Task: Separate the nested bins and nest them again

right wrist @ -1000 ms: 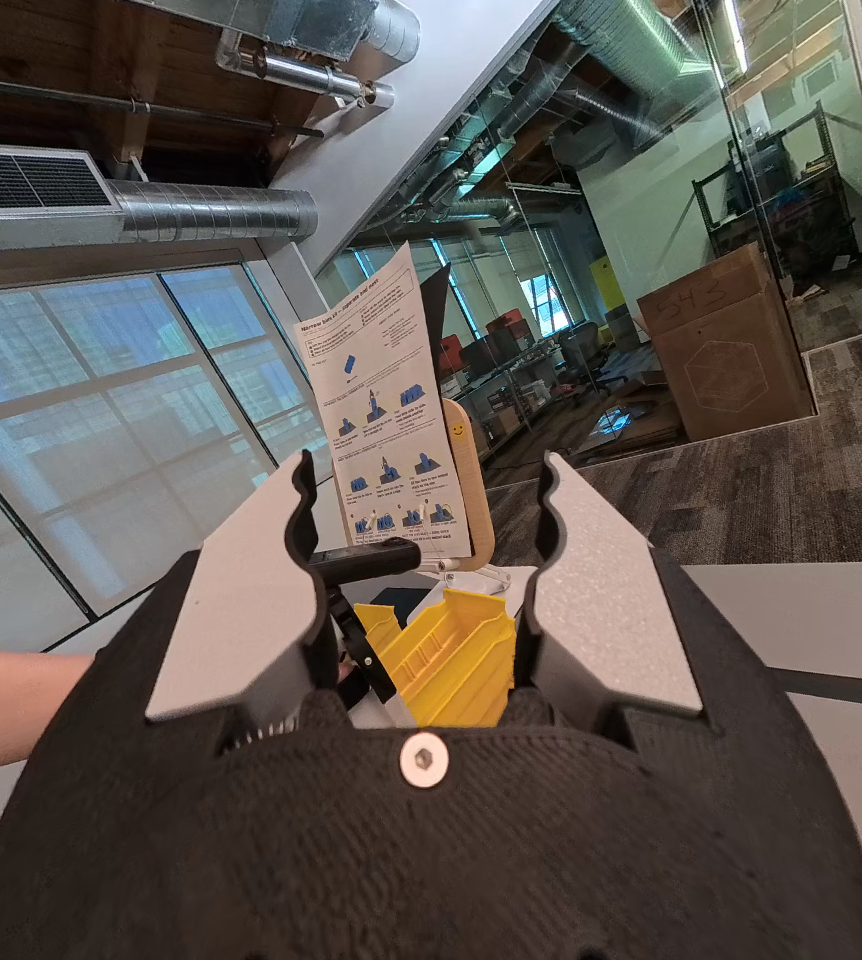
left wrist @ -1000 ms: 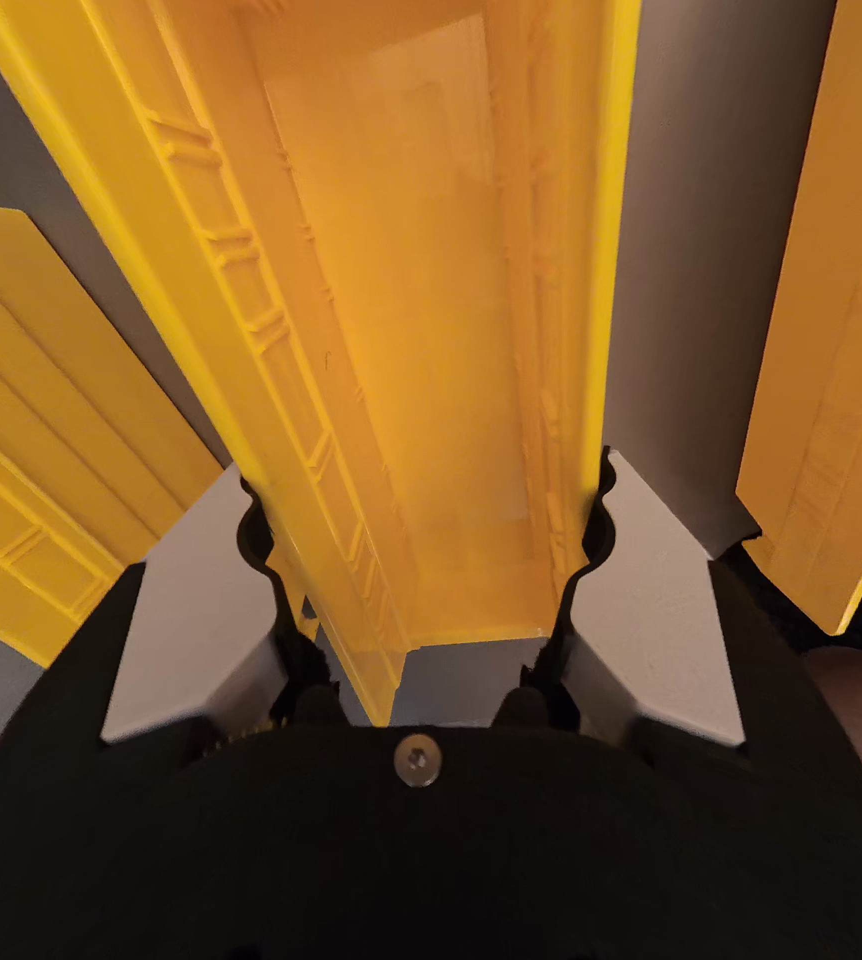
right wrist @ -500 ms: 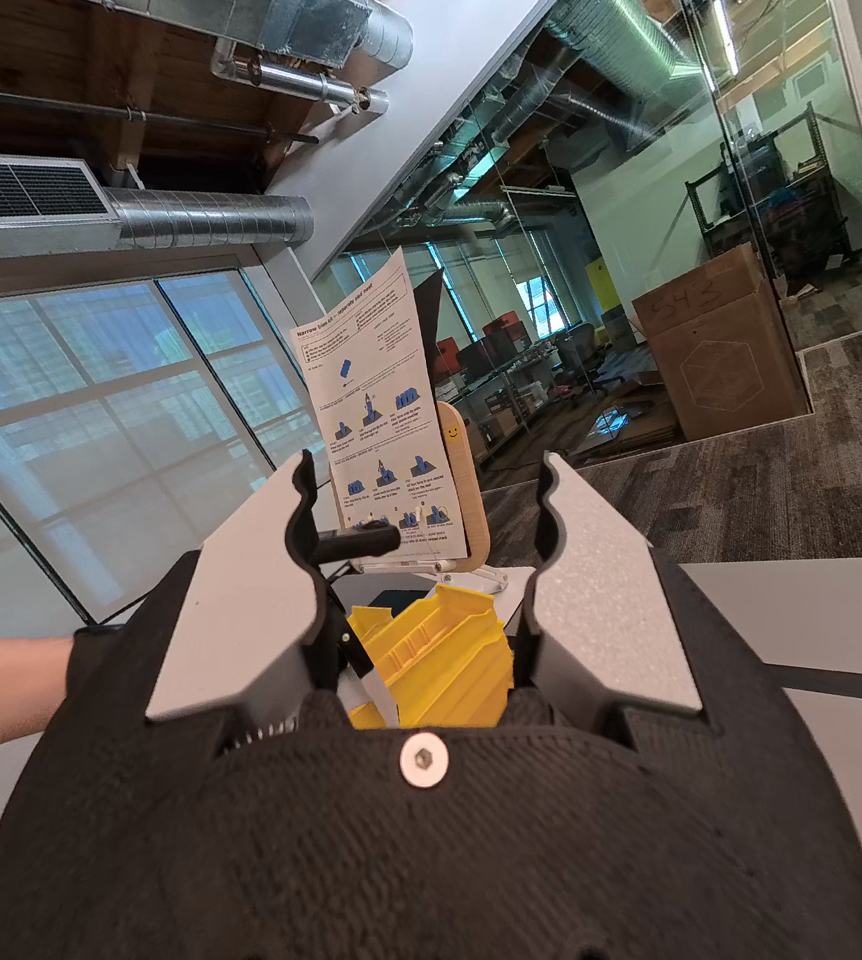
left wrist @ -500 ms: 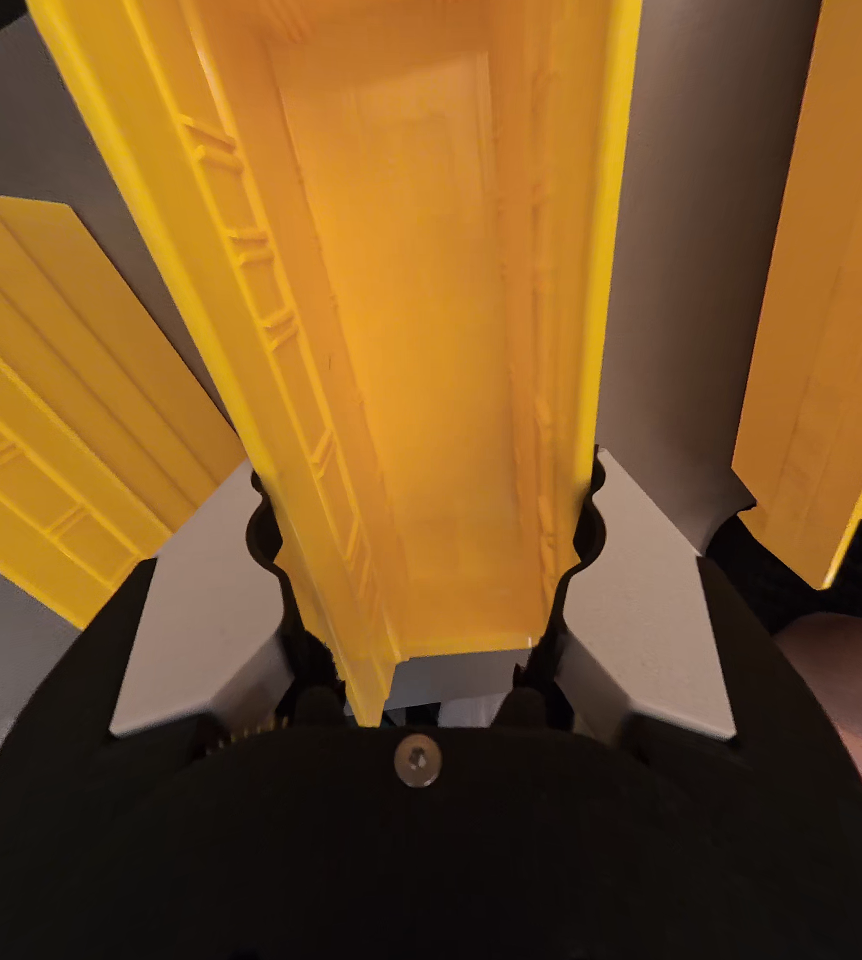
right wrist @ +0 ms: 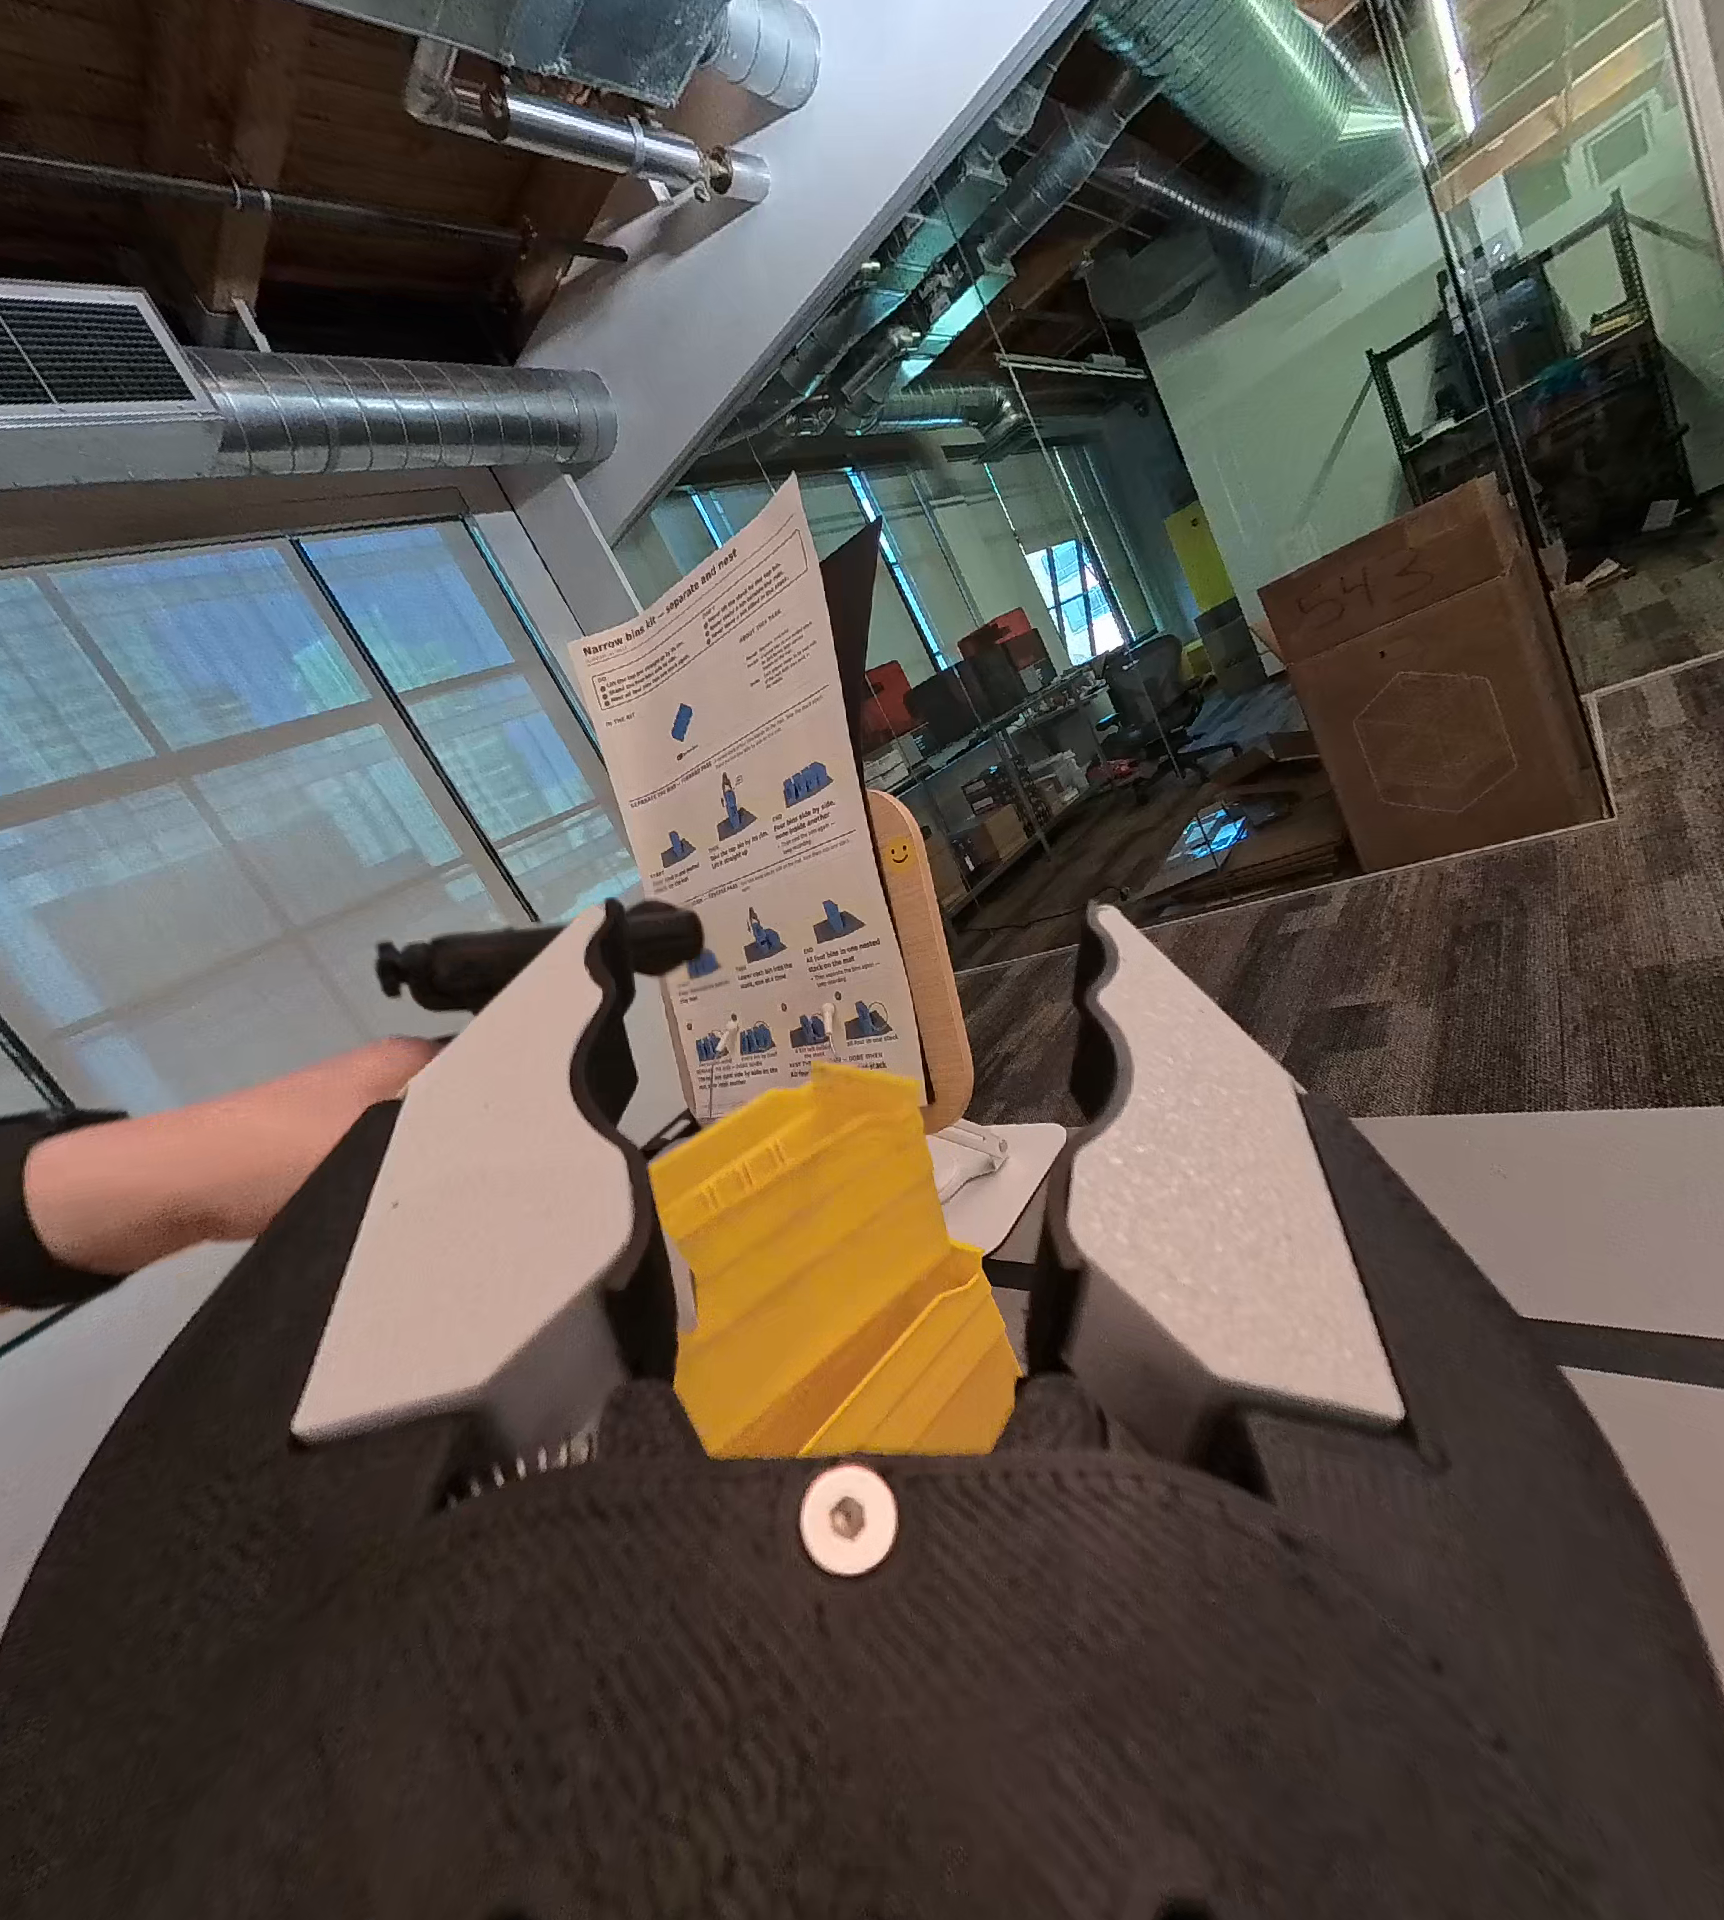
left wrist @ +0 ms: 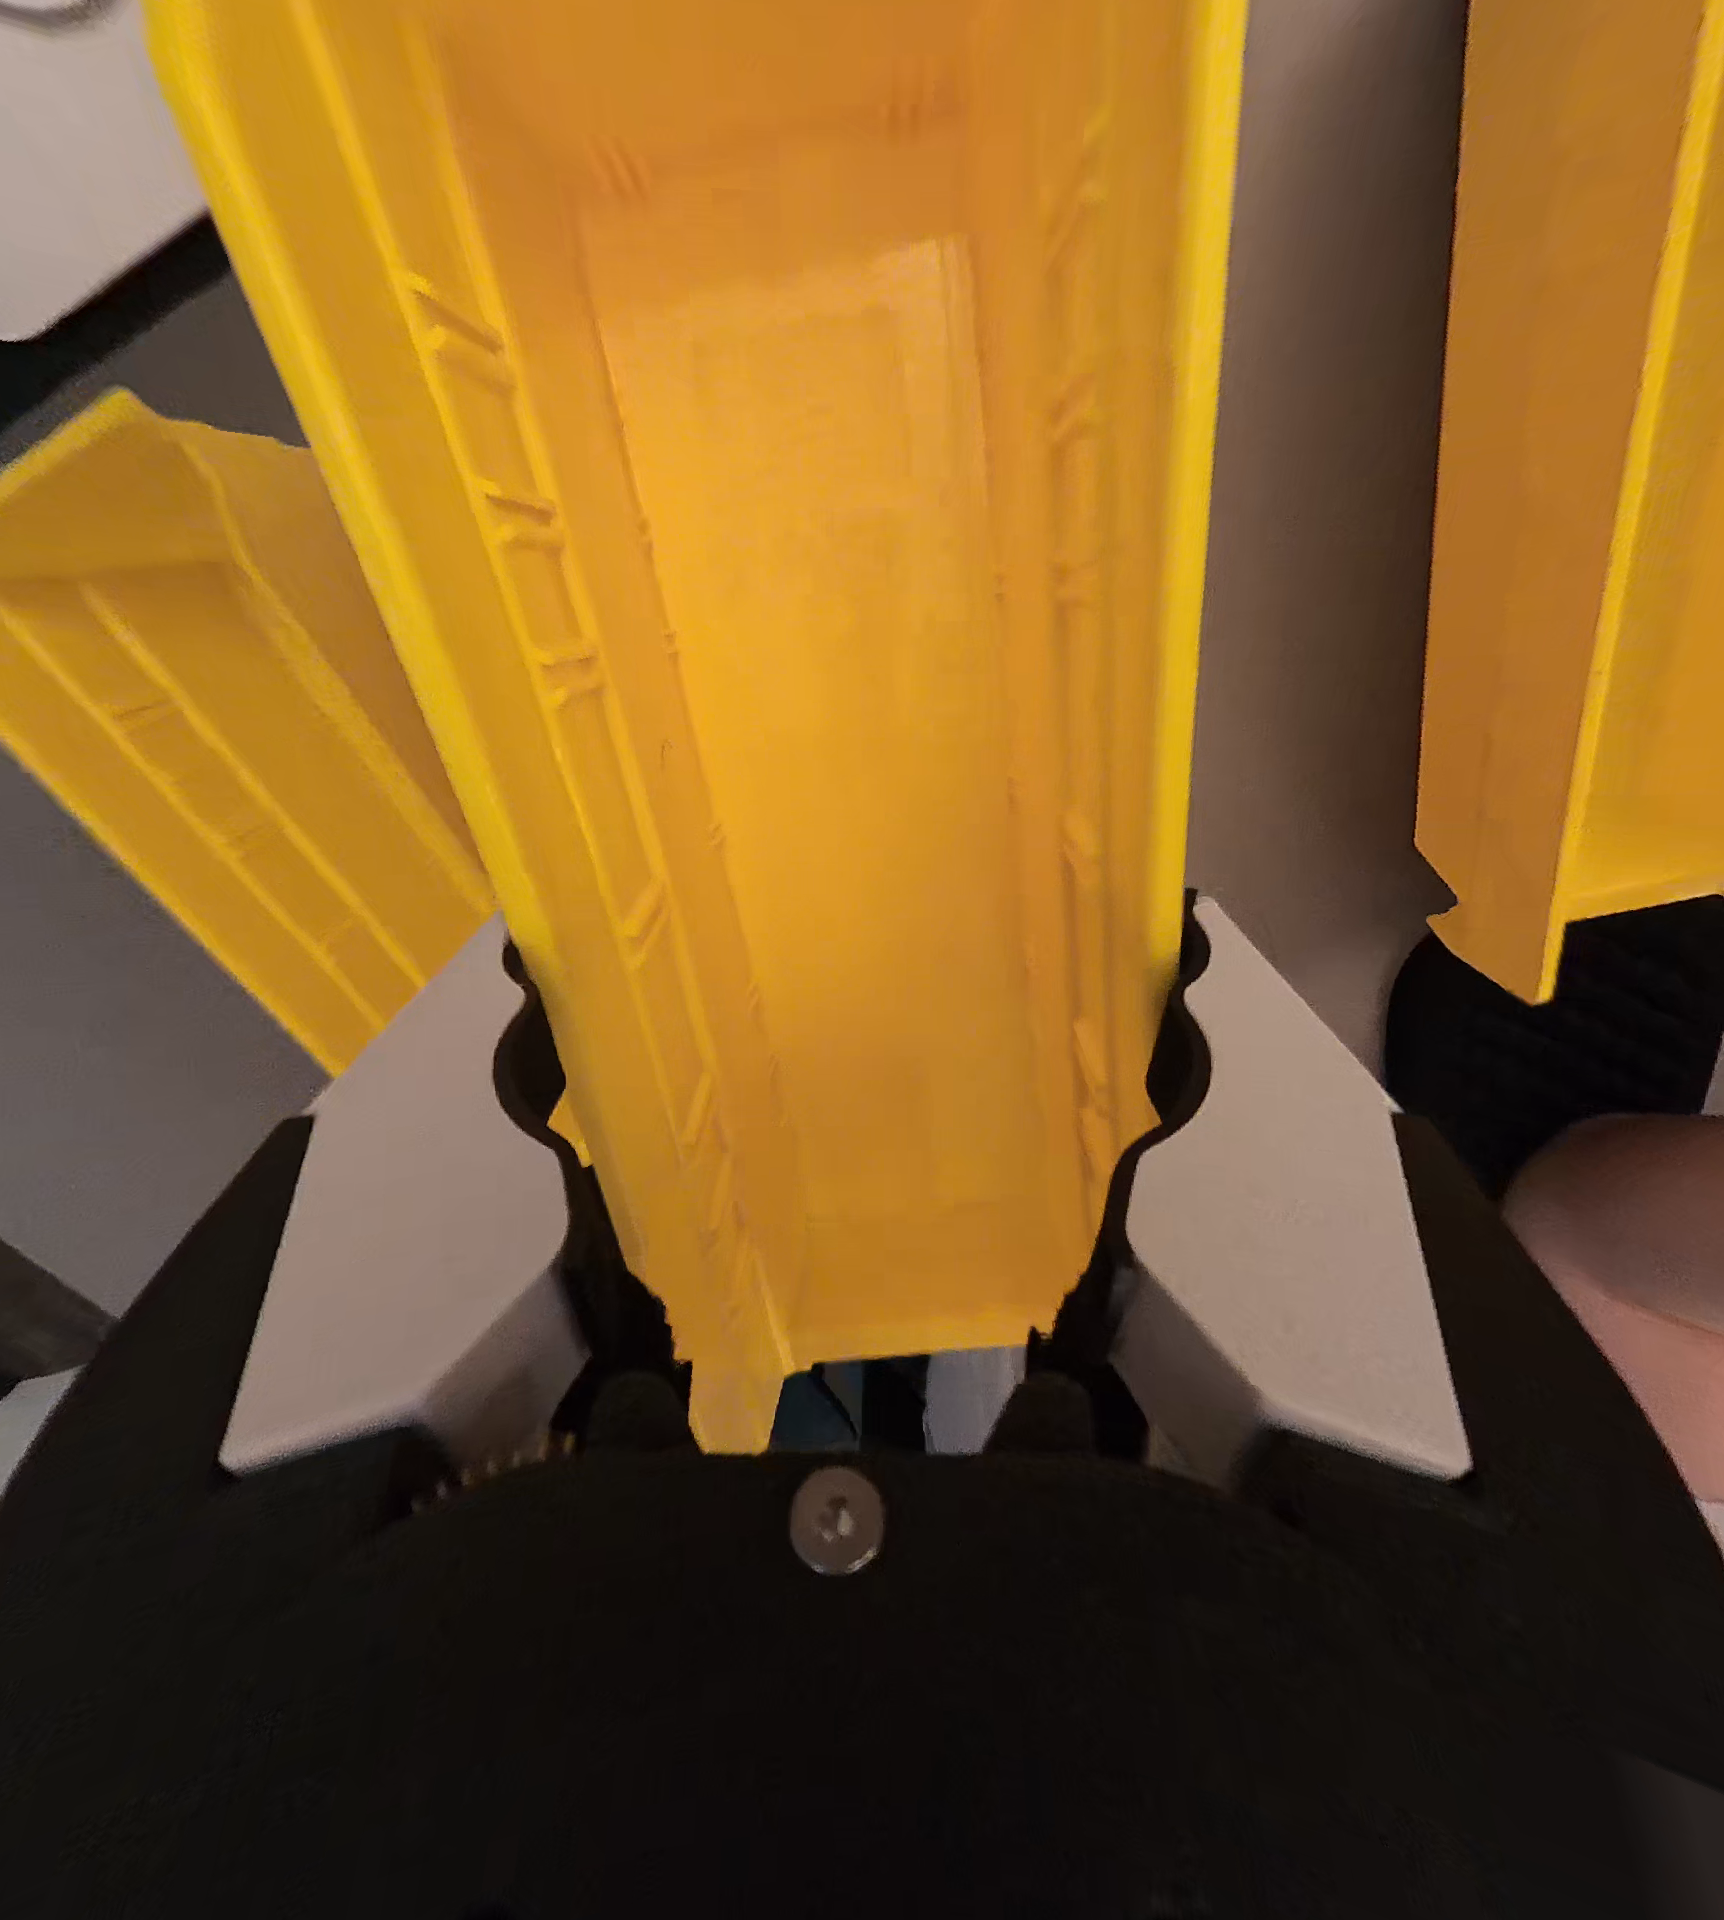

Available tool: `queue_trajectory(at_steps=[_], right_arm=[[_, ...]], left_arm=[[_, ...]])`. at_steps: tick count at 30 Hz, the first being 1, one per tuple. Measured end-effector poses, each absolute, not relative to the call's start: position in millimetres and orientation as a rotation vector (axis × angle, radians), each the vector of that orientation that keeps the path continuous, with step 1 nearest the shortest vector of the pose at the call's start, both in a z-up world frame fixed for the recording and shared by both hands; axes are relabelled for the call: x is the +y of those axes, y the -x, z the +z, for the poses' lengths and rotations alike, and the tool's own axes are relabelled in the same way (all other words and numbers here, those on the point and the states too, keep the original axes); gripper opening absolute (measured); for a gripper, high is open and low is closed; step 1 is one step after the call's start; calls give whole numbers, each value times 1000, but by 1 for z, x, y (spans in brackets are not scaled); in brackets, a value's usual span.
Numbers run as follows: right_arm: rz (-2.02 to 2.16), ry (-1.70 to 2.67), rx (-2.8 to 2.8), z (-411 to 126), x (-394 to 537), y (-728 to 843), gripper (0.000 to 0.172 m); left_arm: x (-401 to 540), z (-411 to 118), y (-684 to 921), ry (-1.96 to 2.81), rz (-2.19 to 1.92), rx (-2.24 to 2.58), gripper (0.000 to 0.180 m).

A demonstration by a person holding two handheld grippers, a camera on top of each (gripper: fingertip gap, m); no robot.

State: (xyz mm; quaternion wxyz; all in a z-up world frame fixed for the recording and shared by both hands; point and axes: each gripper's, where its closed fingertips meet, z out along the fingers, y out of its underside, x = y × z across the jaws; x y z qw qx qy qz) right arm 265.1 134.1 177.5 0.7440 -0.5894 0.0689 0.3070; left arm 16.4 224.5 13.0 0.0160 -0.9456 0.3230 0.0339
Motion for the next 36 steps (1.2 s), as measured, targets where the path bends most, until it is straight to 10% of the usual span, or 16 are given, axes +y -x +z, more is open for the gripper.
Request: queue_trajectory(at_steps=[16,36], right_arm=[[657,1325,129,174,141,-255,85],[605,1378,85,170,153,-236,85]], left_arm=[[271,118,149,2879,120,795,118],[329,-51,354,2920,79,620,117]])
